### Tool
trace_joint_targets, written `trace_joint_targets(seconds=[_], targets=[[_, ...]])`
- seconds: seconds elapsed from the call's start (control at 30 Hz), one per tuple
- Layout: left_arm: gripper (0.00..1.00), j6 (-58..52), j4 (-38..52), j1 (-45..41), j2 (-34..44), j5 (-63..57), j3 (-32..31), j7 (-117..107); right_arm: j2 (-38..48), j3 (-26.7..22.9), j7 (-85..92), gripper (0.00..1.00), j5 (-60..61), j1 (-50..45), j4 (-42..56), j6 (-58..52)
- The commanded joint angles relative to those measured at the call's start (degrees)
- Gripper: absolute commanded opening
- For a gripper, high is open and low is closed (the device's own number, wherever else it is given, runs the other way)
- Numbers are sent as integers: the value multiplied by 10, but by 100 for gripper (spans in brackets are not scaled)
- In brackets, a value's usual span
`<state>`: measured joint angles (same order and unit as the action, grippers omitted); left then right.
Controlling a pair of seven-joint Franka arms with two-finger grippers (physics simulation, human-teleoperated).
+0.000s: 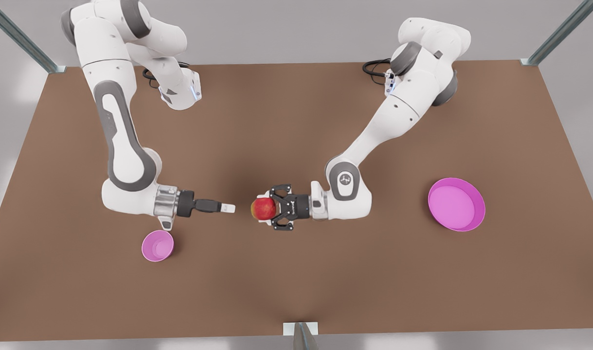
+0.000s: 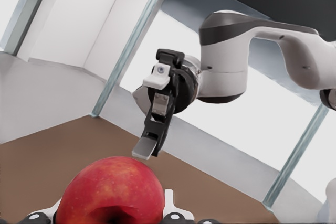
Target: Use the left arm to pick up the apple from the plate, transfer it to the gripper of the right arm, and then use the right arm to place it into the bowl
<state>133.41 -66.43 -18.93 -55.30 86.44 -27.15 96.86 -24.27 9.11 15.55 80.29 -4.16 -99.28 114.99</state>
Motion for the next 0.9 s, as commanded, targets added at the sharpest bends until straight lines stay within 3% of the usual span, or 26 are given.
trace_joint_targets(seconds=[0.0,0.4,0.87], targets=[[68,8,1,1,-1,9,-4,362,-8,1,207,100,22,3,-2,16],[69,8,6,0,-17,19,-11,362,-40,15,395,100,191,-44,-32,63],[69,8,6,-1,-17,18,-11,362,-52,27,435,100,191,-45,-36,65]])
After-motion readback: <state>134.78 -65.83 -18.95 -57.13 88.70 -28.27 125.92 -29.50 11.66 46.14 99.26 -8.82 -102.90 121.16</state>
